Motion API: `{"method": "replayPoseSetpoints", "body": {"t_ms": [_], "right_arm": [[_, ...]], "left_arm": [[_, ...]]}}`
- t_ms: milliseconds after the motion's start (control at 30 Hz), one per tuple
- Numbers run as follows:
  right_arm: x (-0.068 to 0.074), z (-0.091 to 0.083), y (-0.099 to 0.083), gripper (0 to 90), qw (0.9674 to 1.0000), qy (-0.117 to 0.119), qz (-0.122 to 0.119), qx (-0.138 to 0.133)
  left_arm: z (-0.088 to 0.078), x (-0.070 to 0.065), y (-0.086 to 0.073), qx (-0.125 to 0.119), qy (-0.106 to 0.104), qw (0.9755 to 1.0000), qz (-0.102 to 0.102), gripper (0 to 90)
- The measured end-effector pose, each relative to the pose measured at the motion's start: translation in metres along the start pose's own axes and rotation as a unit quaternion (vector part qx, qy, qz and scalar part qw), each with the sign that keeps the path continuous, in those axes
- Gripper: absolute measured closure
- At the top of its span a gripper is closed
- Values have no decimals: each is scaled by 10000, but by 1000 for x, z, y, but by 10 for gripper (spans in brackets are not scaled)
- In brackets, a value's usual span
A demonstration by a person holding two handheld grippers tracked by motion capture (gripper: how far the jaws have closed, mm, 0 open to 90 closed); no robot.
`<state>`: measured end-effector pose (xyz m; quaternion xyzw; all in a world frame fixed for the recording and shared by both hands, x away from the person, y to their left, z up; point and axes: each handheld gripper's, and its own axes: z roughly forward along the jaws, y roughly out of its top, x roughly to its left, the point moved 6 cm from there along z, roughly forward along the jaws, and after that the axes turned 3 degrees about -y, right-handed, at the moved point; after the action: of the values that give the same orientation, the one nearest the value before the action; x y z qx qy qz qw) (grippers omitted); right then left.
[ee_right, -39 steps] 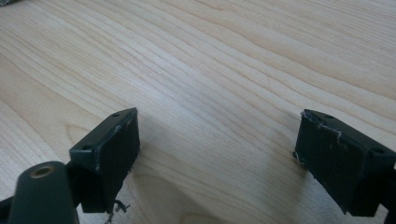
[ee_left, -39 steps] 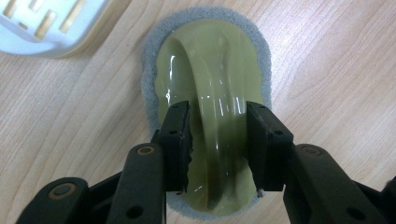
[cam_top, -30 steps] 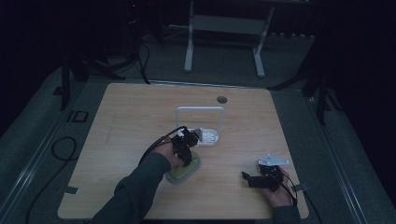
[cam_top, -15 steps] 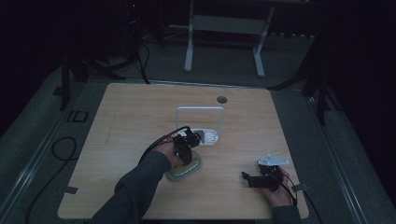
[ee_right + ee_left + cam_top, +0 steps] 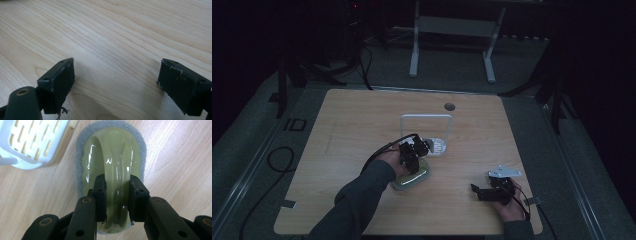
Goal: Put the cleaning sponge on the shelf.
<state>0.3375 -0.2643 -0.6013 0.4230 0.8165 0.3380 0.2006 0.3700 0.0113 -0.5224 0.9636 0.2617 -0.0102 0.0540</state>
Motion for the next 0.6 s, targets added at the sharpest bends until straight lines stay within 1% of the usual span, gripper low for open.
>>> {"method": "replayPoseSetpoints", "body": {"t_ms": [67, 133, 167, 200, 233, 300, 333, 367, 400, 467, 600], "right_arm": [[0, 0, 0, 134, 10000, 1, -1, 1], [0, 0, 0, 134, 10000, 0, 0, 2], [0, 0, 0, 134, 10000, 2, 3, 1], [0, 0, 0, 134, 10000, 2, 3, 1], [0, 0, 0, 134, 10000, 1, 1, -1], [0, 0, 0, 134, 10000, 0, -5, -6], [0, 0, 0, 134, 10000, -1, -6, -4], [0, 0, 0, 134, 10000, -1, -6, -4], [0, 0, 0, 134, 10000, -1, -6, -5], [0, 0, 0, 134, 10000, -1, -7, -3], [0, 0, 0, 134, 10000, -2, -4, -4]], "left_arm": [[0, -1, 1, -61, 24, 10000, 35, 715], [-1, -2, 1, -111, 56, 9998, 132, 715], [-2, -2, 1, -138, 72, 9995, 267, 715], [-2, -2, 1, -138, 72, 9995, 267, 715], [-2, -3, 1, -164, 69, 9994, 311, 715], [-3, -2, 2, -179, 118, 9991, 375, 715], [-5, -2, 2, -197, 170, 9987, 440, 715], [-5, -2, 2, -197, 170, 9987, 440, 715], [-7, -2, 3, -259, 231, 9982, 485, 715], [-8, -1, 3, -280, 256, 9979, 526, 715], [-13, 0, 5, -347, 352, 9965, 672, 715]]}}
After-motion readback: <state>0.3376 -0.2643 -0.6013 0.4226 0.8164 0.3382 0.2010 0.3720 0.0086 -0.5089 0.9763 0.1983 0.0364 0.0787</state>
